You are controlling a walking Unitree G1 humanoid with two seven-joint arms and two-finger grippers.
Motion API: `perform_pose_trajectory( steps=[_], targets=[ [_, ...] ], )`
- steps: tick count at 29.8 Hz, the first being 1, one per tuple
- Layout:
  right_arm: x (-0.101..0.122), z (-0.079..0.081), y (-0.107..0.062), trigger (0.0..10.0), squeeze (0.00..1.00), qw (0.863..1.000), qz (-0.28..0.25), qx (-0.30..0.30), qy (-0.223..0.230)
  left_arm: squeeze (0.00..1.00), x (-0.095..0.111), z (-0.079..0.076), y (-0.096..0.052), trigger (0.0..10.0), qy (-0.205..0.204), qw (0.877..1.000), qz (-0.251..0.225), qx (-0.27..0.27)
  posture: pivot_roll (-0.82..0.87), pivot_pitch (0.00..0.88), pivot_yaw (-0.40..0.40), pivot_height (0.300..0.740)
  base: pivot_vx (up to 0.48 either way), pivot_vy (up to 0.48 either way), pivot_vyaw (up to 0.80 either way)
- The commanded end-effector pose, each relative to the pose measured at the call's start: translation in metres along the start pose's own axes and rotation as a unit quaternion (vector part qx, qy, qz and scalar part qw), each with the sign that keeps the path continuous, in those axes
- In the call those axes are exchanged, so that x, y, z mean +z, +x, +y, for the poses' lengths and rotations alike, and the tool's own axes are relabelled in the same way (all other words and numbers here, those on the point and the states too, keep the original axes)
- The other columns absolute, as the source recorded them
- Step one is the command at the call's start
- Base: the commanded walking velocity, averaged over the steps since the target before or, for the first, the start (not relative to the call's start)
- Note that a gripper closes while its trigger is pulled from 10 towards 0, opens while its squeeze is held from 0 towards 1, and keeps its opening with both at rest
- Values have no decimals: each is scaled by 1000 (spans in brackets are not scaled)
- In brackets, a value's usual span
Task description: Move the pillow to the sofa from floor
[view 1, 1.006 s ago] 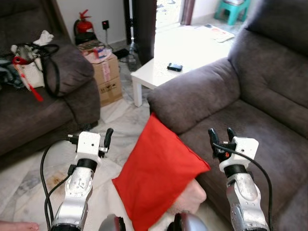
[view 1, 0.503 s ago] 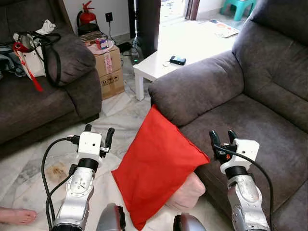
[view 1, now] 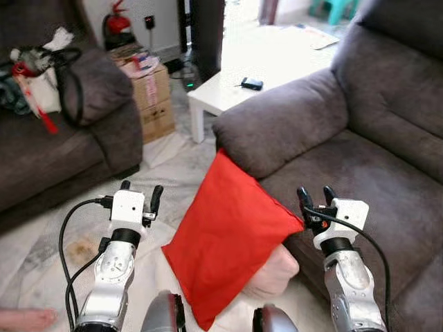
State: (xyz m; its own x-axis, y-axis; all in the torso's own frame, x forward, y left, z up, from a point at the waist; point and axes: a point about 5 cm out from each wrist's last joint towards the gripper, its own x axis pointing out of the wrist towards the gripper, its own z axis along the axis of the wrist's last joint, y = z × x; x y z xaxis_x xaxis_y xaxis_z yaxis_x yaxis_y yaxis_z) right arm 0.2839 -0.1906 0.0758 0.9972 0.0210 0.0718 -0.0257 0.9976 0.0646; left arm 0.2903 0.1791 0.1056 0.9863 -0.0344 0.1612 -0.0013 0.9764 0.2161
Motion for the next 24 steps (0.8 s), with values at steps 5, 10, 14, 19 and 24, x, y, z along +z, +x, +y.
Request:
perform_pose_trajectory(
  steps=[5, 10, 14, 19, 24],
  targets=[
    [3, 2, 0, 10000, 0, 1000, -8, 2, 1, 0, -1, 3, -2, 10000, -2, 1000, 4, 3, -65, 136, -13, 648, 0, 0, 0],
    [1, 2, 2, 10000, 0, 1000, 4, -3, 7, 0, -2, 4, -1, 10000, -1, 1000, 11, 5, -65, 141, -12, 648, 0, 359, -150],
    [0, 3, 1, 10000, 0, 1000, 5, -2, 5, 0, -3, 4, -2, 10000, 7, 1000, 11, 2, -66, 141, -11, 648, 0, 89, -745],
    [1, 3, 0, 10000, 0, 1000, 2, -2, 1, 0, -3, 3, -2, 10000, 1, 1000, 10, 4, -66, 142, -12, 648, 0, 0, 0],
    [1, 2, 1, 10000, 0, 1000, 4, -2, 0, 0, -3, 3, -2, 10000, -3, 1000, 13, 7, -66, 143, -13, 648, 0, 190, 0]
  ],
)
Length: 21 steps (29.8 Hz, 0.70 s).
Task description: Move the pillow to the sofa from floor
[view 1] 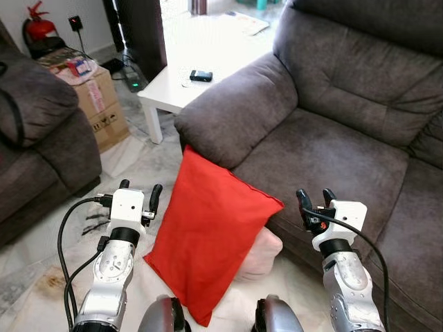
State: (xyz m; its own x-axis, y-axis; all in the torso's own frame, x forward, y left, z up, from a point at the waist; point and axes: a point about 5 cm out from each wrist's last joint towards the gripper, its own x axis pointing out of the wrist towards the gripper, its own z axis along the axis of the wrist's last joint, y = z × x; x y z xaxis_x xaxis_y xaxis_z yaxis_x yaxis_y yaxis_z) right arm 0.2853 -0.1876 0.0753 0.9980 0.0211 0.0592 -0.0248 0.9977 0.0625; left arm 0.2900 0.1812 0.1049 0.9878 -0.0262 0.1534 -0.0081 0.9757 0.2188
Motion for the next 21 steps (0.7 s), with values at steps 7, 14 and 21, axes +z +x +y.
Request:
perform_pose_trajectory(
  steps=[7, 14, 21],
  targets=[
    [2, 0, 0, 10000, 0, 1000, -2, 0, 1, 0, -1, 1, -1, 10000, 0, 1000, 4, 1, -66, 142, -14, 648, 0, 148, 0],
    [0, 1, -1, 10000, 0, 1000, 3, 4, 2, 0, -2, -4, -2, 10000, 0, 1000, 8, -11, -68, 141, -13, 648, 0, 0, 0],
    [-1, 2, -2, 10000, 0, 1000, 4, 6, 4, 0, -4, -2, -2, 10000, -4, 1000, 19, -8, -66, 147, -13, 648, 0, 0, 0]
  ],
)
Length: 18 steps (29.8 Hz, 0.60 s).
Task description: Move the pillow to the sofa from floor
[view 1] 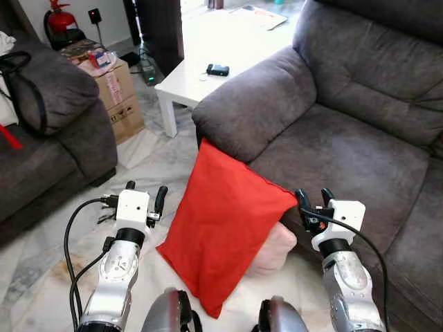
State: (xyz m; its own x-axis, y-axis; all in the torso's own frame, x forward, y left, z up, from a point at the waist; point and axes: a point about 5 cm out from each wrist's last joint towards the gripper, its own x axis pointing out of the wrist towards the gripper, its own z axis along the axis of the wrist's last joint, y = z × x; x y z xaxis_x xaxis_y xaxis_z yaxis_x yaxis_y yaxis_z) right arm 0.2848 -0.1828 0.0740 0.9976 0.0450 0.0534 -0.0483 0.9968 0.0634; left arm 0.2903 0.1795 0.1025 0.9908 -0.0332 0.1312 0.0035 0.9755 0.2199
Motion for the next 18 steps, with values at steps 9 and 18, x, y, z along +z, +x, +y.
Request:
perform_pose_trajectory(
  steps=[9, 18],
  targets=[
    [0, 6, -4, 10000, 0, 999, 1, 33, -14, 0, -4, 2, -2, 10000, 2, 1000, 15, 6, -68, 149, -13, 648, 223, 0, 71],
    [-1, 4, -4, 10000, 0, 1000, 3, 23, 0, 0, -4, 4, -2, 10000, 2, 1000, 18, 11, -67, 151, -12, 648, 341, 0, 338]
  ],
)
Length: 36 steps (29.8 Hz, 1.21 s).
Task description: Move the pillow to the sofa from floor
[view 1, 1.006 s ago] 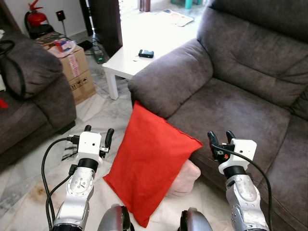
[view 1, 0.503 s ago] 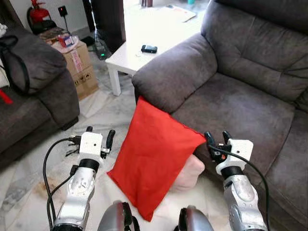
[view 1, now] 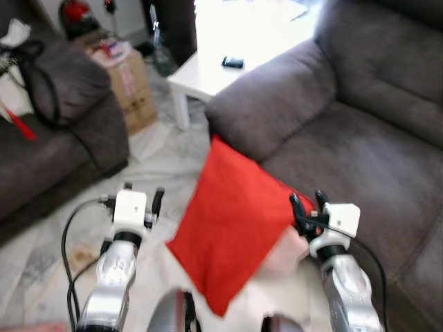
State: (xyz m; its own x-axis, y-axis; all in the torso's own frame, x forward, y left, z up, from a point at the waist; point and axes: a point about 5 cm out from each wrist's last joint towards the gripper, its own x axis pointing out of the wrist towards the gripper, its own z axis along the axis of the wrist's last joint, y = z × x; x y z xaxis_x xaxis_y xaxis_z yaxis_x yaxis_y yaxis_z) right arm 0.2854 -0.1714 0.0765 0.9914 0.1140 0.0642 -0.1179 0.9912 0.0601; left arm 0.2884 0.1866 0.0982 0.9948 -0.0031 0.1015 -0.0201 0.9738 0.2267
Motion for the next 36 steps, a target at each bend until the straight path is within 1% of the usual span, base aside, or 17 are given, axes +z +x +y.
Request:
perform_pose_trajectory(
  steps=[1, 7, 11, 12, 14, 18, 22, 33, 36],
  targets=[
    [-3, -7, -6, 10000, 0, 1000, 6, -11, -1, 0, 1, -2, 1, 10000, -2, 1000, 0, 0, -67, 152, -12, 648, 364, 0, 0],
    [-3, -8, -7, 10000, 0, 1000, 9, -11, -1, 0, 1, -2, 1, 10000, -2, 1000, 2, 1, -68, 151, -12, 648, 362, 0, 0],
    [-5, -9, -6, 10000, 0, 1000, 16, -18, 3, 0, 1, -11, 2, 10000, 4, 999, -1, -33, -65, 151, -12, 648, 81, 0, 0],
    [-7, -9, -6, 10000, 0, 1000, 21, -20, 4, 0, 2, -12, 1, 10000, -2, 999, -4, -38, -63, 149, -13, 648, 0, 0, 0],
    [-8, -10, -5, 10000, 0, 999, 27, -26, 6, 0, 2, -14, 0, 10000, -10, 999, -2, -47, -60, 149, -14, 648, 0, 0, -637],
    [-8, -9, -4, 10000, 0, 999, 27, -23, 0, 0, 1, -15, -2, 10000, -12, 999, 3, -52, -58, 149, -16, 648, 0, 0, -706],
    [-8, -10, -4, 10000, 0, 999, 24, -25, -1, 0, 0, -15, -2, 10000, -12, 998, 4, -55, -57, 149, -16, 648, 0, 0, -572],
    [-13, -10, -8, 10000, 0, 999, 30, -28, 1, 0, -5, -12, -6, 10000, -9, 999, 12, -52, -56, 155, -14, 648, 0, 0, 0],
    [-15, -12, -9, 10000, 0, 999, 30, -38, 9, 0, -12, -7, -11, 10000, 0, 999, 19, -34, -57, 158, -13, 648, 0, 0, 0]
  ],
)
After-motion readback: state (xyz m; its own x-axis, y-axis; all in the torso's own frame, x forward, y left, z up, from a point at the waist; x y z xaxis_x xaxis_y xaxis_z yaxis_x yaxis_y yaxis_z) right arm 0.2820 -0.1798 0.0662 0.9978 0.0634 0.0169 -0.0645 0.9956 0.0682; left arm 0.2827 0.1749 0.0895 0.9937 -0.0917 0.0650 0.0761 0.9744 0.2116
